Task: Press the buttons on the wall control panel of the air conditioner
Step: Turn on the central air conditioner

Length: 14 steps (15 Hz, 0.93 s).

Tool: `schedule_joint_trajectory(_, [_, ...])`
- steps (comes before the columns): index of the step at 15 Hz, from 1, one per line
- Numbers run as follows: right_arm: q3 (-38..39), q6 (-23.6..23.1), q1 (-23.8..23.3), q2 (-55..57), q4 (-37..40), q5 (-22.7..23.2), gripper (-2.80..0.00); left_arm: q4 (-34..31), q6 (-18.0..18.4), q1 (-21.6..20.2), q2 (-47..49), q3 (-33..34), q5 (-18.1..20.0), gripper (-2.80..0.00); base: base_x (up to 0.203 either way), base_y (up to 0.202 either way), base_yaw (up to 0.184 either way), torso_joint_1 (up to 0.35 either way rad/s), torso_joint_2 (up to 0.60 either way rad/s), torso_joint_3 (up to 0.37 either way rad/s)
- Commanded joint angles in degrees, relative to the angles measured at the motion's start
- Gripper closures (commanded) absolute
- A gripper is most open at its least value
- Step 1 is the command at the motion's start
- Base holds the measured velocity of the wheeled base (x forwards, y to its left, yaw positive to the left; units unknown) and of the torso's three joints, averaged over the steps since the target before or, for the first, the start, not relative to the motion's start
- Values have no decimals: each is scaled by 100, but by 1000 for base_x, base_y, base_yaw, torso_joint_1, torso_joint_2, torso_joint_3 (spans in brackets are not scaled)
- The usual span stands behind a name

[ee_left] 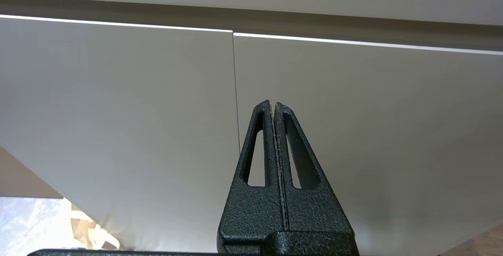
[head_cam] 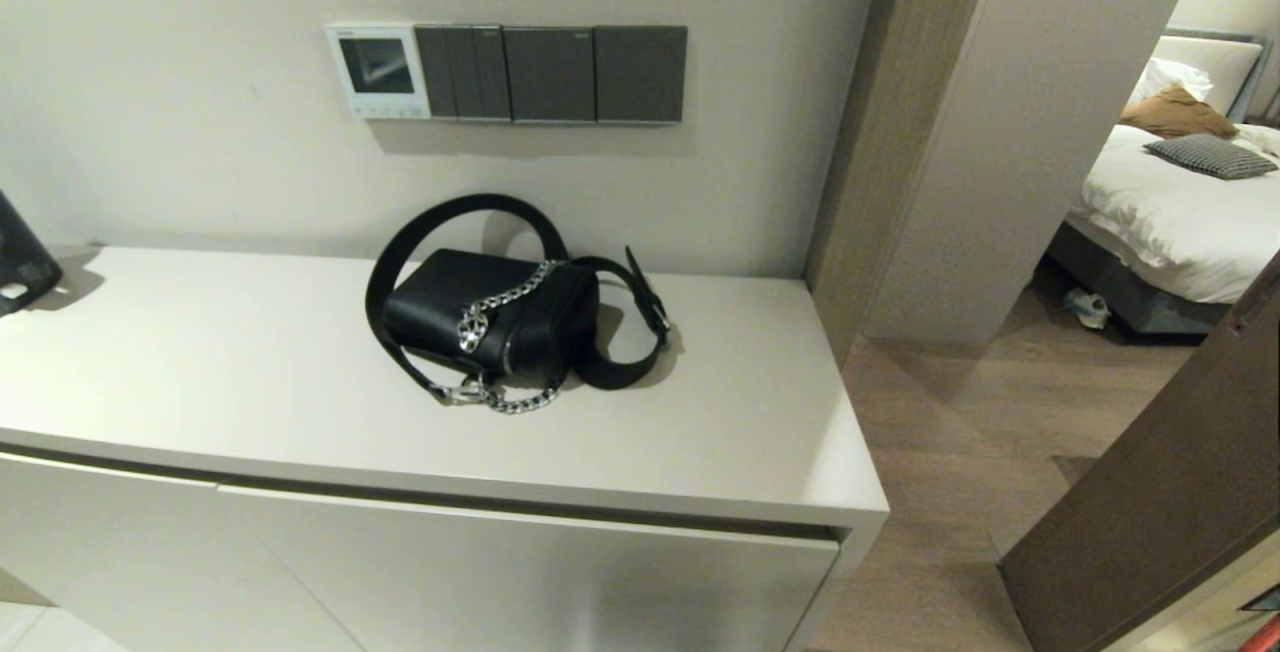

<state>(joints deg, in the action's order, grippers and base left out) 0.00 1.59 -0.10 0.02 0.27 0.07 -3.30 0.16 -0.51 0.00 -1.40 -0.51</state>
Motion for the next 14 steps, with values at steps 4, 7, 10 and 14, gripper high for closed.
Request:
schedule_joint_trajectory(4, [18, 8, 1, -2, 0, 1, 0, -4, 2, -2, 9, 0, -2, 0, 0, 0, 0, 0, 0, 0])
schedule_joint_trajectory(7, [18, 4, 1, -2, 0, 1, 0, -4, 2, -2, 9, 0, -2, 0, 0, 0, 0, 0, 0, 0])
schedule_joint_trajectory(10, [18, -1, 1, -2, 0, 1, 0, -4, 2, -2, 9, 0, -2, 0, 0, 0, 0, 0, 0, 0])
schedule_joint_trajectory(14, [18, -1, 1, -2, 0, 1, 0, -4, 2, -2, 9, 0, -2, 0, 0, 0, 0, 0, 0, 0])
